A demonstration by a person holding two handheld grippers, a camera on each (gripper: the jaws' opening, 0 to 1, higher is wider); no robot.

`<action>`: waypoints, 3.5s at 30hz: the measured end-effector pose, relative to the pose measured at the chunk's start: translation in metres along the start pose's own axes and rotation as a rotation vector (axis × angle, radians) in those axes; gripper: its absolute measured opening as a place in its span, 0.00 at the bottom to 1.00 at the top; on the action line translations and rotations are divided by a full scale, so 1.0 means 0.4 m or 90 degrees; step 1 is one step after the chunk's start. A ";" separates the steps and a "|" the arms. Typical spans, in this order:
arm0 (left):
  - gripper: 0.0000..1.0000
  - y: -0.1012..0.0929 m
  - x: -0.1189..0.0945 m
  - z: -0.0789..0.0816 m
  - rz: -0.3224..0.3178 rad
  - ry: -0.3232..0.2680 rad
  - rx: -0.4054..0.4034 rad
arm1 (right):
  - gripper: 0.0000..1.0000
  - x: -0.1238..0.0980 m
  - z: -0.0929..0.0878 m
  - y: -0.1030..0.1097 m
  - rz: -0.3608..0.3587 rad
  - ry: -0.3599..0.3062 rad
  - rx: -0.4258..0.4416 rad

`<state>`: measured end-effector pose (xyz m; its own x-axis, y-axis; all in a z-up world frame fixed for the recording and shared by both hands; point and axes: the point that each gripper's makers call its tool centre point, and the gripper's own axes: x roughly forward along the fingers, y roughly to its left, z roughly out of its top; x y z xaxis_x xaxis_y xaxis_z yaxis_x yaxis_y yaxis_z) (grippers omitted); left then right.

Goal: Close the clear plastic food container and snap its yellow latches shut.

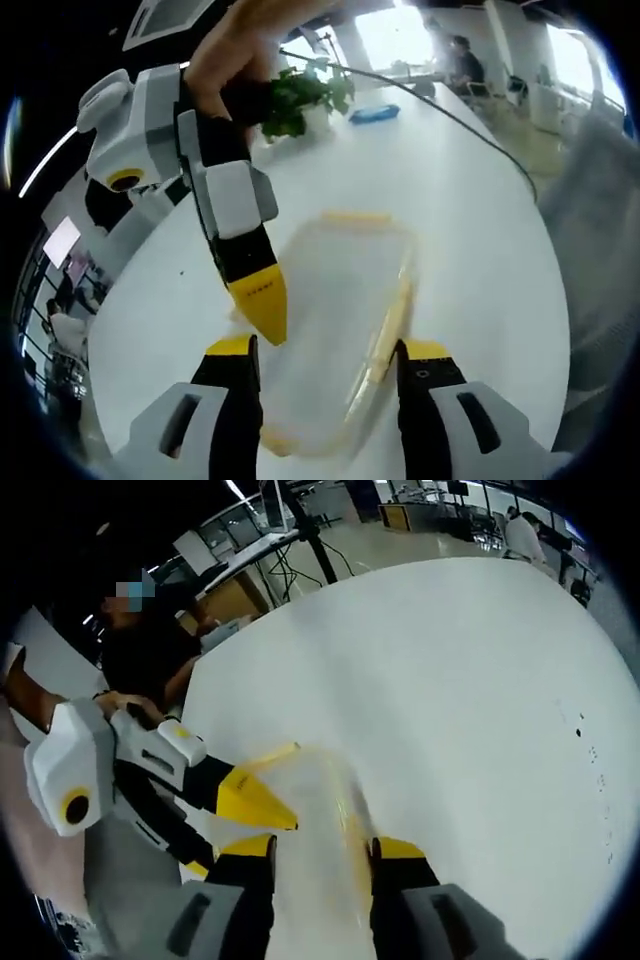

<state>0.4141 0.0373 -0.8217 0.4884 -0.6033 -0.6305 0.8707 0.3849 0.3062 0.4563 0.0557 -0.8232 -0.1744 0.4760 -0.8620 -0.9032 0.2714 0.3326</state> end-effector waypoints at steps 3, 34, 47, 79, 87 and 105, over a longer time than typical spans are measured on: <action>0.52 -0.001 0.001 -0.001 0.000 -0.002 0.008 | 0.36 -0.003 -0.003 -0.005 -0.021 0.000 0.034; 0.54 0.026 -0.088 0.055 0.017 -0.069 -0.178 | 0.45 -0.124 0.060 0.007 -0.186 -0.270 0.048; 0.53 0.068 -0.136 0.045 0.061 -0.093 -0.233 | 0.48 -0.176 -0.018 0.006 -0.275 -0.374 0.157; 0.54 0.038 -0.146 -0.032 0.069 -0.068 -0.308 | 0.59 -0.145 -0.156 0.075 -0.321 -0.466 0.276; 0.53 0.047 -0.140 -0.042 0.069 -0.059 -0.306 | 0.59 -0.115 -0.184 0.089 -0.327 -0.433 0.260; 0.47 0.038 -0.104 -0.047 0.057 -0.039 -0.301 | 0.56 -0.084 -0.204 0.081 -0.366 -0.377 0.185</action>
<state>0.4060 0.0815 -0.8041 0.5750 -0.5883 -0.5686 0.7107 0.7035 -0.0092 0.4010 -0.0198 -0.8147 0.5822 0.5343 -0.6128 -0.6386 0.7670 0.0620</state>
